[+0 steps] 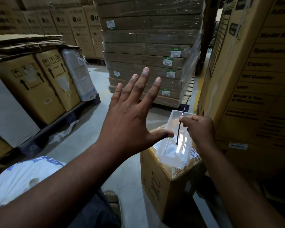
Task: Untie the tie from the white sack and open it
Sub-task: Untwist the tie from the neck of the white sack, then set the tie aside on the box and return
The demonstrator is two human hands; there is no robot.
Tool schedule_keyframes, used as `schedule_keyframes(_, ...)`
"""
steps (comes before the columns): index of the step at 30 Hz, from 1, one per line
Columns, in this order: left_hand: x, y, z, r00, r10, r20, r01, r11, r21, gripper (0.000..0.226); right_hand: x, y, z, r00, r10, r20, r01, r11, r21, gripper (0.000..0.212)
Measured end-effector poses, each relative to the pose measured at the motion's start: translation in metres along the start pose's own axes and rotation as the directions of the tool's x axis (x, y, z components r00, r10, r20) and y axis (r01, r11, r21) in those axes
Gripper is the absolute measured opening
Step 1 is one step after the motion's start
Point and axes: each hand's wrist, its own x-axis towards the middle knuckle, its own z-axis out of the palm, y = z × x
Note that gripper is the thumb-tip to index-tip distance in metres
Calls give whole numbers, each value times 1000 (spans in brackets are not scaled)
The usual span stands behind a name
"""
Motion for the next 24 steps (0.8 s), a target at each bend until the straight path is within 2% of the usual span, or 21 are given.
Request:
schedule_keyframes(9,-10,-5,3,1000,-15,21,16,1000,-20,125,6,8,-9,1000,-20,2,20,1000,3,19)
schedule_keyframes(13,-10,-5,5,1000,-18,26,19,1000,-17,126,15,9,-13,995,0,100,16,987,-161,22)
schedule_keyframes(16,-10,-7,7,999,-27,31,28,1000,-15,127,22,11,-17,986,-7,165,64,938,-342,57)
schedule_keyframes(20,-11,-13,7,999,-44,29,44,999,1,121,21,2,-21,961,-237,141,275,819,-504,87)
schedule_keyframes(24,-17,-28,-1,997,-71,0,71,997,44,116,12,-21,-7,885,-424,192,456,708,-538,92)
